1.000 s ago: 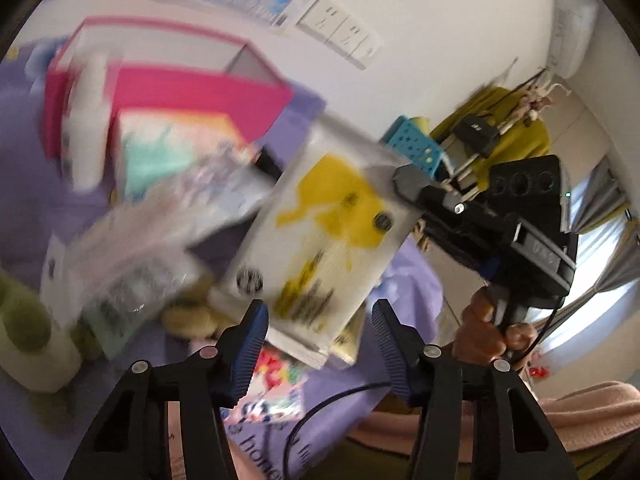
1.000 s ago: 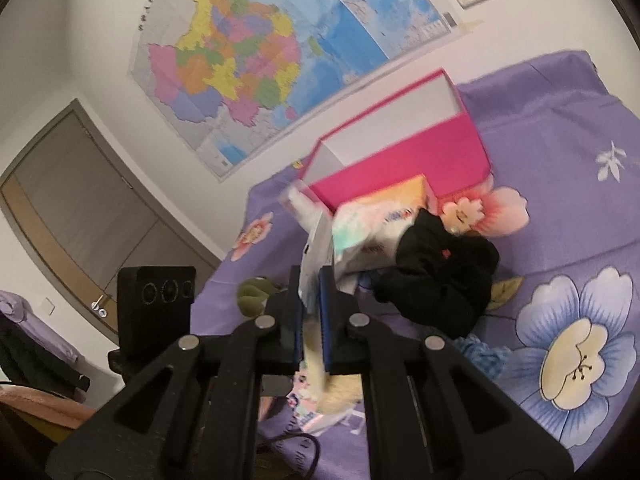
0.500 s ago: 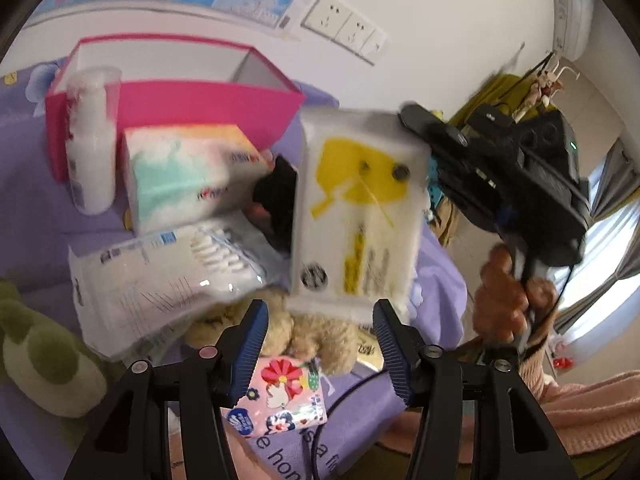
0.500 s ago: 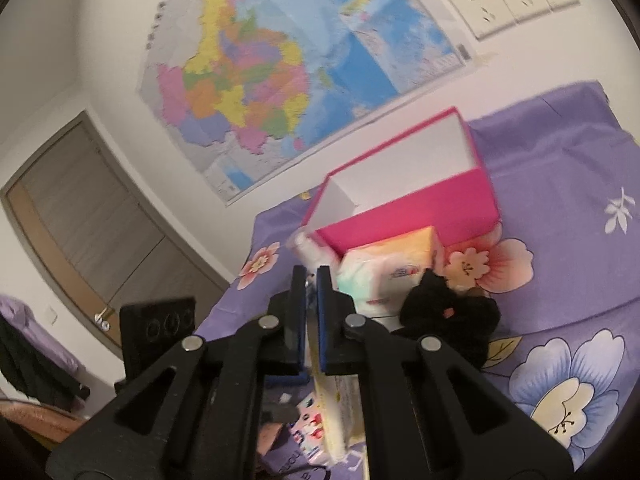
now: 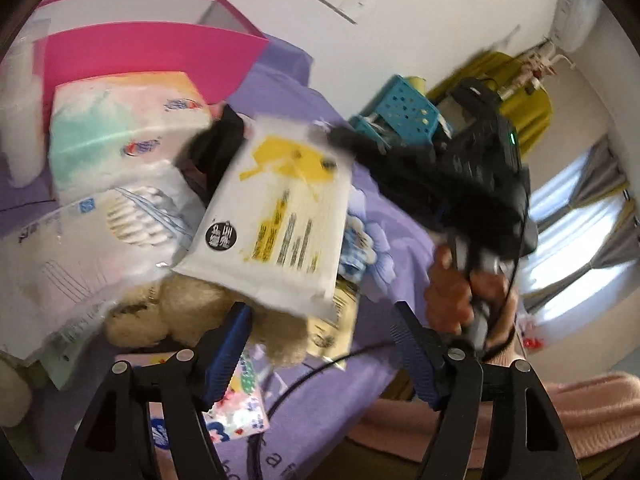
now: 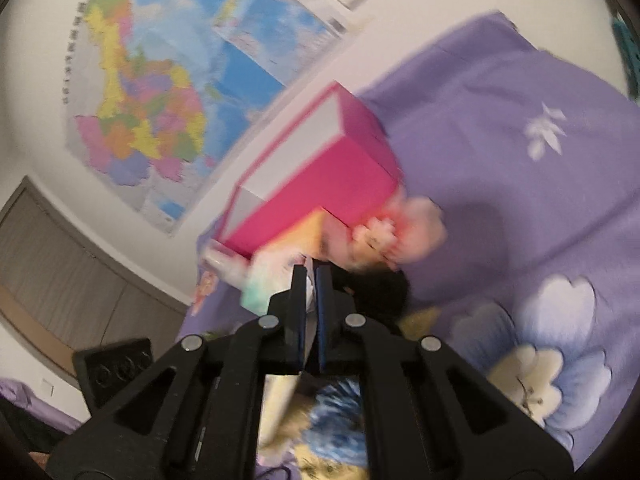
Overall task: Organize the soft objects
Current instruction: 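Carry the wet-wipes pack into the pink box and open the left gripper, then grasp the black scrunchie with the right gripper and lift it, then lower the black scrunchie into the pink box and open the right gripper, then grasp the beige plush bunny with the right gripper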
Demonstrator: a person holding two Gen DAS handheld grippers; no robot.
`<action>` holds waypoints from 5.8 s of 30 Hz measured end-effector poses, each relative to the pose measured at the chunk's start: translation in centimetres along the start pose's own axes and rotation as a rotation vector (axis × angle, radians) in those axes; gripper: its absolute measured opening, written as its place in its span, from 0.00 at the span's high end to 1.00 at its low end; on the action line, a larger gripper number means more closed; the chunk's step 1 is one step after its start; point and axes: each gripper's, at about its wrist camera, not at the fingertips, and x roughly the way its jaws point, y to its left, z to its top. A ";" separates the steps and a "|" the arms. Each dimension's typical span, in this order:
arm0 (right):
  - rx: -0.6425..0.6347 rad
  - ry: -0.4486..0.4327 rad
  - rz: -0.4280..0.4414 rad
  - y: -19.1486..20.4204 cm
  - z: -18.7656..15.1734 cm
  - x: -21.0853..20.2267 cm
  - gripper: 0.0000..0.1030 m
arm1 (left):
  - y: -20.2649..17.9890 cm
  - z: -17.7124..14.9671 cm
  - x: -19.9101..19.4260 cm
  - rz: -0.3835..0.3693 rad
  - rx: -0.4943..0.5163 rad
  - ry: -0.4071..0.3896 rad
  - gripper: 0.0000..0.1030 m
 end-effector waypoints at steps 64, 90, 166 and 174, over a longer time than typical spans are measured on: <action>-0.468 0.160 -0.038 11.4 5.7 4.0 0.43 | 0.5 9.7 -11.3 0.447 0.196 -0.309 0.50; -0.415 0.337 -0.150 4.4 -0.5 8.4 0.91 | 0.1 4.7 -0.6 0.312 0.235 -0.014 0.50; -0.574 0.277 0.038 10.7 -2.8 0.8 0.52 | 0.1 4.2 -4.1 0.416 0.256 -0.141 0.53; -0.649 0.414 -0.055 9.2 -6.9 4.1 0.40 | 2.0 2.4 -3.5 0.424 0.188 -0.109 0.53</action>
